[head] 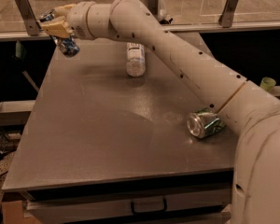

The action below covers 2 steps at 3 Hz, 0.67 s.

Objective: Place redbull can upright

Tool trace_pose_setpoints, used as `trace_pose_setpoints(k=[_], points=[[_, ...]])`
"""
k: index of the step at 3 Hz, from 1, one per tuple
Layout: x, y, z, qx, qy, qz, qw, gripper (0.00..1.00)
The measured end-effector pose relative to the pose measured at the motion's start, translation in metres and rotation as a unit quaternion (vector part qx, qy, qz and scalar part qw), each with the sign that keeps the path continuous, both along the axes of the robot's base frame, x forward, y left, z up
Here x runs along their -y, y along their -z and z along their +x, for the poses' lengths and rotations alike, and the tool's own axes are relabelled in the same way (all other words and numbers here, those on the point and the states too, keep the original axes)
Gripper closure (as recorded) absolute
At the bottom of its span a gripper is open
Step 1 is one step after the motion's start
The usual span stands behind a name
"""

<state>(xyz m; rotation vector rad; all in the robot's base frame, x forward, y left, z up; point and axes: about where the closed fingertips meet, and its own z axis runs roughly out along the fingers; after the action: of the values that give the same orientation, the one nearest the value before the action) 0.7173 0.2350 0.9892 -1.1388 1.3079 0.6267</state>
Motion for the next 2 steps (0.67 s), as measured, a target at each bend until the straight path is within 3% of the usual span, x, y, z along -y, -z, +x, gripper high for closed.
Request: trace_pose_setpoints(k=[2], points=[[-0.0255,0.0113,0.0016,0.002,-0.01,0.054,0.9985,1.0]])
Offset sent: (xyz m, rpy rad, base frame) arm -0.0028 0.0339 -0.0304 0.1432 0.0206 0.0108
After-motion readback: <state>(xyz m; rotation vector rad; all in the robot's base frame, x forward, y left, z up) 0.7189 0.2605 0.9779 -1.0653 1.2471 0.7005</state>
